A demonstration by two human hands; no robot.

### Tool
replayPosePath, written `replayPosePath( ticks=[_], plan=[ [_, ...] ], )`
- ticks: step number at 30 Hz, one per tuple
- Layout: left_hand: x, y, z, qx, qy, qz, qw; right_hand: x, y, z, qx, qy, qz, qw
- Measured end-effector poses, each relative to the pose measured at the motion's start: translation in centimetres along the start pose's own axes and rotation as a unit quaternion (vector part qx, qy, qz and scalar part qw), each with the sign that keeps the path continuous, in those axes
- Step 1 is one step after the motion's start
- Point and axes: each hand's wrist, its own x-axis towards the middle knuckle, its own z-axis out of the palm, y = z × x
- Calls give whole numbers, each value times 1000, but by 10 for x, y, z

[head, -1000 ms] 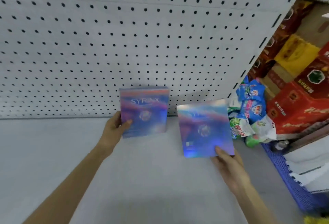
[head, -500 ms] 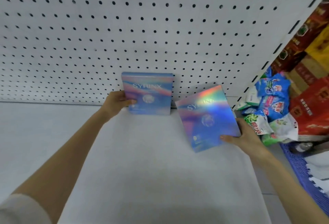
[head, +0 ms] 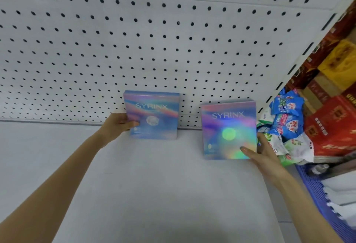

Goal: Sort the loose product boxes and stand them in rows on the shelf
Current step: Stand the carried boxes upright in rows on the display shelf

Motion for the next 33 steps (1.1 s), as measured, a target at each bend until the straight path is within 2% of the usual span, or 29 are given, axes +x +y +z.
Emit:
replayPosePath(
  ticks=[5,9,16,27,33],
  plan=[
    [-12,-7,14,-35,38,-4,999,25,1,24,-122,67,-76,987],
    [-15,-9,16,-43,79,9,996,40,0,33,-131,96,-101,981],
    [-17,-3,26,-91,95,0,991,52,-9,33,-119,65,-92,986],
    [-22,3,29,-95,105,-18,990,54,-5,34,-150,60,-70,984],
    [-24,5,32,-99,112,-31,988,55,1,37,-126,75,-54,988]
  ],
)
